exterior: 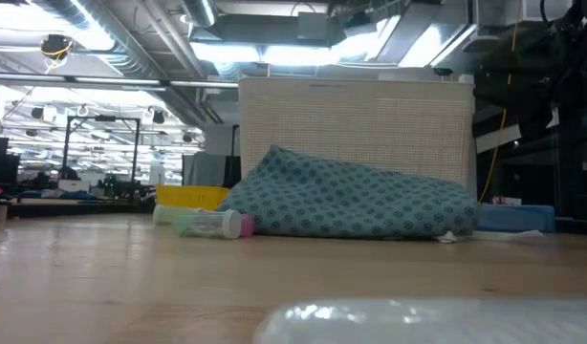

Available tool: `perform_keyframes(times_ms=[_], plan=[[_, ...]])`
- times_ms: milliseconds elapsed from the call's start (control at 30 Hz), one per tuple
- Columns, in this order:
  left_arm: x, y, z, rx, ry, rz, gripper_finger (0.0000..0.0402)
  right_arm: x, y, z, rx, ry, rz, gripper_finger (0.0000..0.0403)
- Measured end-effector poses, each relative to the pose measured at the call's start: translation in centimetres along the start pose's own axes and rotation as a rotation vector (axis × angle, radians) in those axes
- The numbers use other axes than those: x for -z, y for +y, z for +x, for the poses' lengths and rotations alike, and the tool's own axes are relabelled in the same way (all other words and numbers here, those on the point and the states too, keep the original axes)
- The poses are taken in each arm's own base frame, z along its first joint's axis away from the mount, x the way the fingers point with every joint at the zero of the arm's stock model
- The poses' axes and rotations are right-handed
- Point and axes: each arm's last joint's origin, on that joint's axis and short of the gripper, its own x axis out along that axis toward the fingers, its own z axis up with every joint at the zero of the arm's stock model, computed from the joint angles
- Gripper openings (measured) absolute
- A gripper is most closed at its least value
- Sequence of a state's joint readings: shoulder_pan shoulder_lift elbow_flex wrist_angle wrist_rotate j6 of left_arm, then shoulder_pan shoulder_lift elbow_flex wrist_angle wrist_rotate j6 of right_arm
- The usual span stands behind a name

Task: Pick & place medical supplies in basket/bin
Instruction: Put the top white gauze into the orange bin

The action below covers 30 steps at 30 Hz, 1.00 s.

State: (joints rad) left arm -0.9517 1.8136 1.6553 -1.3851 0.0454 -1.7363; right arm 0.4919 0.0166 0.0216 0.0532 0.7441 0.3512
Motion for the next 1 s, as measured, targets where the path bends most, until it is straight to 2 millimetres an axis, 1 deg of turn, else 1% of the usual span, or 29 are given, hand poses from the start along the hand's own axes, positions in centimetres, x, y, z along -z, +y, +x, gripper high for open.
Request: perform_keyframes(times_ms=[167,367,500,633,800,867,1000], plan=[[-0.7,0.0,1.9,-0.021,0.029,0.068,0.0059,0.0,0.0,0.0,0.0,0.0,0.004,0.0224],[-0.9,-0.2,4.1,0.028,0.03,0.12,0.0059,0.0,0.0,0.0,-0.003,0.002,0.013,0.0224],[-1.0,0.1,5.0,0.066,0.034,0.119,0.0059,0.0,0.0,0.0,-0.003,0.002,0.034,0.0224],[-1.1,1.1,4.8,0.072,0.03,0.115,0.0059,0.0,0.0,0.0,-0.004,0.002,0.034,0.0224],[-1.6,2.3,2.7,0.138,0.021,0.147,0.0059,0.0,0.0,0.0,-0.003,0.002,0.035,0.0224],[-1.8,3.0,2.1,0.123,0.014,0.168,0.0059,0.0,0.0,0.0,-0.003,0.001,0.034,0.0224],[-1.9,4.0,1.9,0.048,0.007,0.222,0.0059,0.0,0.0,0.0,-0.003,0.001,0.034,0.0224]])
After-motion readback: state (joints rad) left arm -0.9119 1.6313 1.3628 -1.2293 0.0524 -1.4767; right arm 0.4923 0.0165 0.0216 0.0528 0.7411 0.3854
